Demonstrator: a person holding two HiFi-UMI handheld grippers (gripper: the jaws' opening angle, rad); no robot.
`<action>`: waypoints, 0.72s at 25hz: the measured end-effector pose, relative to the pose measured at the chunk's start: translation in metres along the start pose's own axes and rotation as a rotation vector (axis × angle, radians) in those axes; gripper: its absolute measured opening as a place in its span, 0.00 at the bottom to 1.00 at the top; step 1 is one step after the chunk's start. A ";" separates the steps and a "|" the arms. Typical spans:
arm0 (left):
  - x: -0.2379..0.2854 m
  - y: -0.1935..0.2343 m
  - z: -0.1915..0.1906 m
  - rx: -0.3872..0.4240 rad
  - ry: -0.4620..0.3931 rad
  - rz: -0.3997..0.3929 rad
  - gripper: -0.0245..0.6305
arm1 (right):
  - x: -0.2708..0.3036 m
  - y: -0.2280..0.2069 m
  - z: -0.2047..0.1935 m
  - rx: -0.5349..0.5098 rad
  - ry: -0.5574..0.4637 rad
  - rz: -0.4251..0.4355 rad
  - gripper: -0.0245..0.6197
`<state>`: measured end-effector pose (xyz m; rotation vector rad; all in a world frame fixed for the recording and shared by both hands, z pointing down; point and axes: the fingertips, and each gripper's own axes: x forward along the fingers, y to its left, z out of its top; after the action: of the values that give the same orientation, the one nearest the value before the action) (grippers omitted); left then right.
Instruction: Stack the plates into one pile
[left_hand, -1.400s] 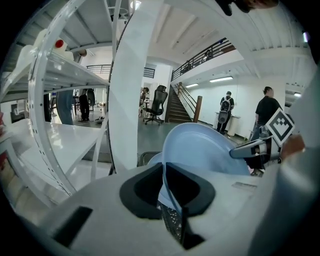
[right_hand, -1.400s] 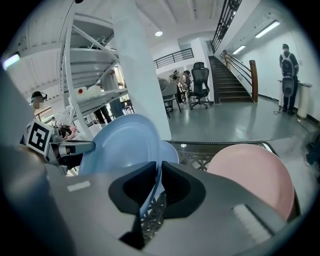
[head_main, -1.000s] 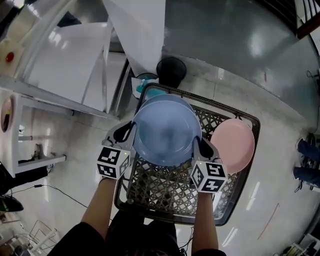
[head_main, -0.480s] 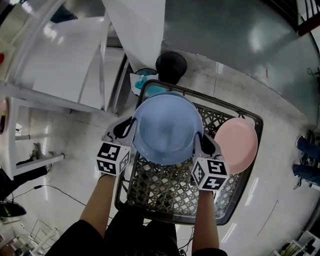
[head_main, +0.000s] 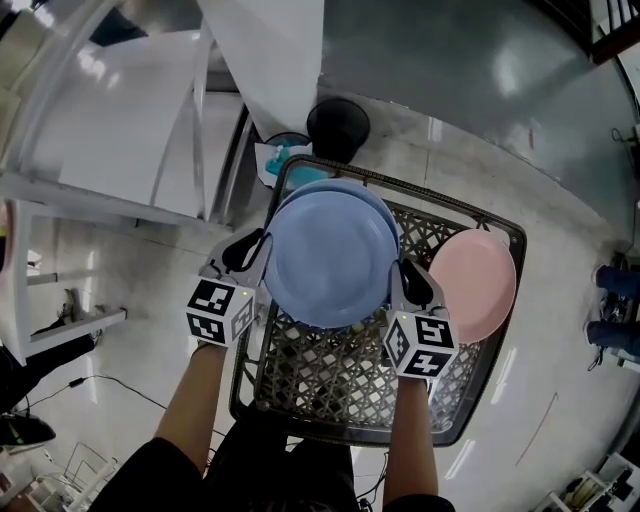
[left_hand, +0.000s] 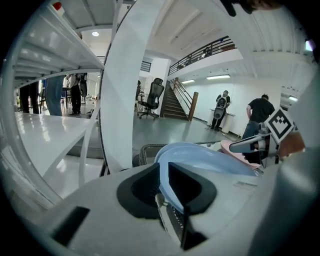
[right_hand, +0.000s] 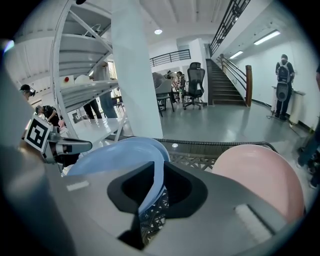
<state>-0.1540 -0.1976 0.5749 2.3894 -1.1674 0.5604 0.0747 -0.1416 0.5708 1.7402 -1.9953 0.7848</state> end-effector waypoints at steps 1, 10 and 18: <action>-0.001 -0.001 0.001 0.012 0.000 -0.002 0.11 | -0.002 -0.001 0.000 0.006 -0.001 -0.004 0.15; -0.013 -0.012 -0.002 0.040 0.001 -0.016 0.08 | -0.019 0.002 -0.002 0.018 -0.010 -0.018 0.07; -0.046 -0.024 0.010 0.039 -0.055 -0.048 0.03 | -0.055 0.020 0.008 0.018 -0.059 -0.040 0.05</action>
<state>-0.1588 -0.1599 0.5379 2.4733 -1.1288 0.5102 0.0645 -0.1024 0.5272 1.8279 -1.9900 0.7483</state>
